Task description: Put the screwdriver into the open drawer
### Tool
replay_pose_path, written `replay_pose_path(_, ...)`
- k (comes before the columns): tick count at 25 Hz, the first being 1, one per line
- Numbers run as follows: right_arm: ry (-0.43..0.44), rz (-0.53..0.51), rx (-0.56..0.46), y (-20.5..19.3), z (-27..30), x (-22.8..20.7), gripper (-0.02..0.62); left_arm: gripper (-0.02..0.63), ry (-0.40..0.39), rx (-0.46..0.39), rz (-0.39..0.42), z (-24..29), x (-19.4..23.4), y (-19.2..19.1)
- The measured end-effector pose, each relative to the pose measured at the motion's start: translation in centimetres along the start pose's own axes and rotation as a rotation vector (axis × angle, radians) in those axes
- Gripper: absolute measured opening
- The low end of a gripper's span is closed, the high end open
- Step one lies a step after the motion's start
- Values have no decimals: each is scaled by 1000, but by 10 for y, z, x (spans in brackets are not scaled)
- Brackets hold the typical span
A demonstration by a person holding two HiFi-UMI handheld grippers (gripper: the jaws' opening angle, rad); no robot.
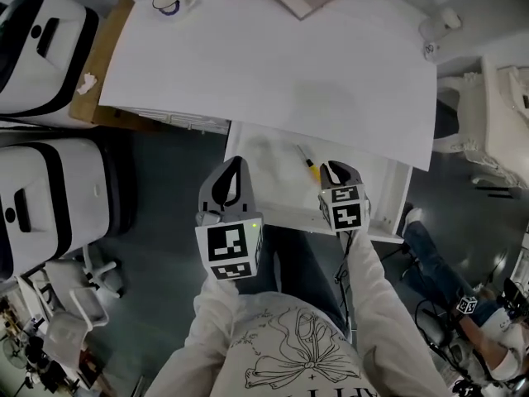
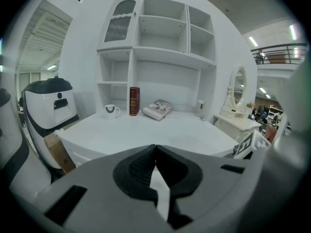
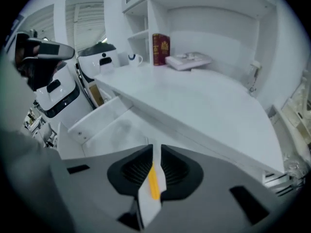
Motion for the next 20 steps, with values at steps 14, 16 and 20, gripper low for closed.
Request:
replay_pose_path(14, -138, 189, -503, 59, -182, -11, 17, 5, -33, -224, 53, -63, -40, 72)
replay_pose_path(16, -156, 196, -551, 63, -202, -9, 17, 5, -34, -250, 57, -73, -43, 79)
replay_pose_path(20, -196, 209, -648, 70, -239, -8, 12, 5, -33, -306, 63, -91, -46, 94)
Point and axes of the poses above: the fingertips, and each gripper's own axes: z forward along the fingers, x to its left, y out of its top, the point moved 8 cm from there along -z, backward along the fingers, and after that the axes turned 10 degrees about x, right-handed, at the moved point
